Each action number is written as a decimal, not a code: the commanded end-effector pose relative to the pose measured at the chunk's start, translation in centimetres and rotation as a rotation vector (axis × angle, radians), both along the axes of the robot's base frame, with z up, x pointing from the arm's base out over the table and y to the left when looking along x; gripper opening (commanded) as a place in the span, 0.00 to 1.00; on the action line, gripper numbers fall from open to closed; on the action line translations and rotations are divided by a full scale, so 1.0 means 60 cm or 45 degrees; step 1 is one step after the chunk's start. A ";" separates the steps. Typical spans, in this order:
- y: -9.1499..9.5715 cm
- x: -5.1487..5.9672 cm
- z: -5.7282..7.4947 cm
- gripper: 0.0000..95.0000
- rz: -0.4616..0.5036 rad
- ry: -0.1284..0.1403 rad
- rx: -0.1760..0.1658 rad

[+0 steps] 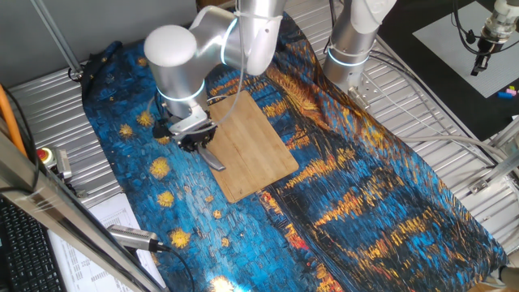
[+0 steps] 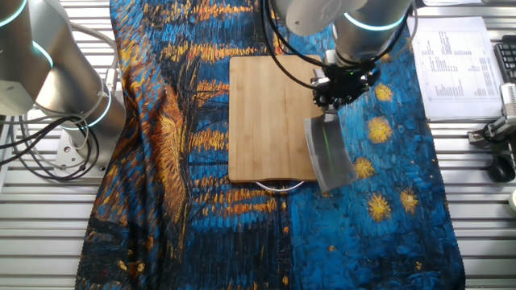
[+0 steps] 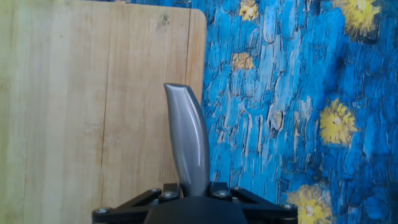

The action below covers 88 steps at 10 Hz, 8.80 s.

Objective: Put the knife on the cutting board

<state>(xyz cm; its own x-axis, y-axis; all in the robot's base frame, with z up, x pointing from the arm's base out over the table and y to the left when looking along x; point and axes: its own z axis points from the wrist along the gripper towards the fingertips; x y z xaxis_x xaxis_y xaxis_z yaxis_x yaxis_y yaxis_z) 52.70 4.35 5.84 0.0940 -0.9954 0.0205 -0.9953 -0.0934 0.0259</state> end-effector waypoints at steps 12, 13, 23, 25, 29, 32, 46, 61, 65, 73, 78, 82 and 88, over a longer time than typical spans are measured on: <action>0.078 -0.071 -0.016 0.00 -0.187 -0.002 -0.017; 0.080 -0.073 -0.019 0.00 -0.210 -0.003 -0.020; 0.083 -0.088 -0.031 0.00 -0.264 -0.005 -0.028; 0.084 -0.093 -0.034 0.00 -0.301 -0.007 -0.028; 0.084 -0.093 -0.035 0.00 -0.286 -0.006 -0.030; 0.084 -0.094 -0.035 0.00 -0.294 -0.001 -0.025; 0.080 -0.073 -0.011 0.40 -0.310 -0.001 -0.027; -0.019 0.055 0.073 0.00 -1.758 -0.091 -0.013; -0.019 0.055 0.073 0.00 -2.100 -0.028 -0.029; -0.148 0.054 0.082 0.00 -2.013 -0.047 -0.036; -0.185 0.043 0.113 0.00 -1.964 -0.039 -0.042; -0.183 0.044 0.118 0.00 -1.979 -0.039 -0.040; -0.202 0.034 0.125 0.00 -2.083 -0.041 -0.044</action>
<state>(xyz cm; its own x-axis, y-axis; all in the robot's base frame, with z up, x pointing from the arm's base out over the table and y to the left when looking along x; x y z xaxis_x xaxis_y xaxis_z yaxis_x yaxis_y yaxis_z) 54.82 -7.73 13.30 -0.9991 -0.0345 0.0243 -0.0349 0.9993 -0.0161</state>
